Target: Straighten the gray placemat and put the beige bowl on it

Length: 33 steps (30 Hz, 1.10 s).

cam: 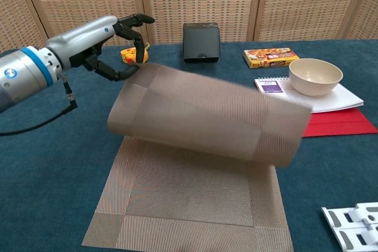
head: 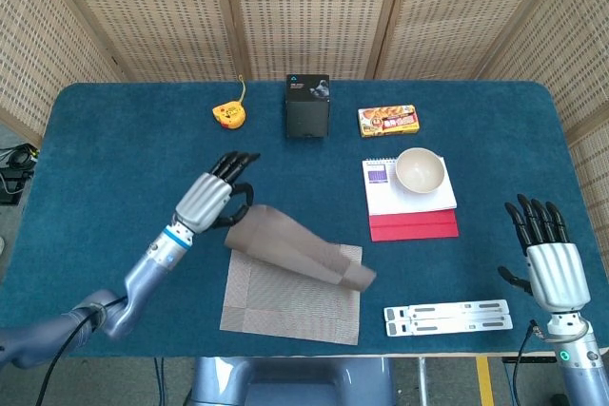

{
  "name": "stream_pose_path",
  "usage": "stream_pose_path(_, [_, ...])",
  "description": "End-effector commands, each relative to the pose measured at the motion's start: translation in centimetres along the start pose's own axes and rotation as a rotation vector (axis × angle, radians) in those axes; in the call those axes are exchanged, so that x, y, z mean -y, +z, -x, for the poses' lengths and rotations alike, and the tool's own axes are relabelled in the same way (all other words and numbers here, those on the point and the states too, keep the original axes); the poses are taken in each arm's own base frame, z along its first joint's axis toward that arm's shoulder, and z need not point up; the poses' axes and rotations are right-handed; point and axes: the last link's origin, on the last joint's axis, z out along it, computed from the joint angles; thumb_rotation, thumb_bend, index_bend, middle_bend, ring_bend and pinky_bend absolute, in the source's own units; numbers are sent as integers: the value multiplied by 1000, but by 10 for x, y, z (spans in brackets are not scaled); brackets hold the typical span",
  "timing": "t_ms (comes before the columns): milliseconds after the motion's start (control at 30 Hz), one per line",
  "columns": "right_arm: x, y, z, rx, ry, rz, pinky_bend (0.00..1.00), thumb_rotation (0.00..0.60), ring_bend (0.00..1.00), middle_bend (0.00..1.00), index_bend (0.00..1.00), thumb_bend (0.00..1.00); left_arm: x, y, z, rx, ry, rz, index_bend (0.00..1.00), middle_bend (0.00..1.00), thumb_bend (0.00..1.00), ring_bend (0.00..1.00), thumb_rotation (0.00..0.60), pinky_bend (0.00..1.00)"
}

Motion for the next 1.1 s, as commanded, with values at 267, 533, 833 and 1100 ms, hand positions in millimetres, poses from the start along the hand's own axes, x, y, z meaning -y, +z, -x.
stream_pose_path(267, [-3,3,3,13,-8,13,0,600,0,0,60,0,67,42,-3,-87,4,-291,766,0,572,0,600,0])
stream_pose_path(533, [-3,3,7,33,-14,9,0,600,0,0,63,0,84,42,-8,-101,-95,-336,0,0,5,0,600,0])
stream_pose_path(833, [14,-1,21,101,-36,-95,0,600,0,0,66,0,95,-9,-71,-196,44,-271,0,0,0,0,600,0])
stream_pose_path(1100, [59,4,28,197,-75,-332,0,600,0,0,80,0,74,-100,-113,-128,161,-413,0,0,0,0,600,0])
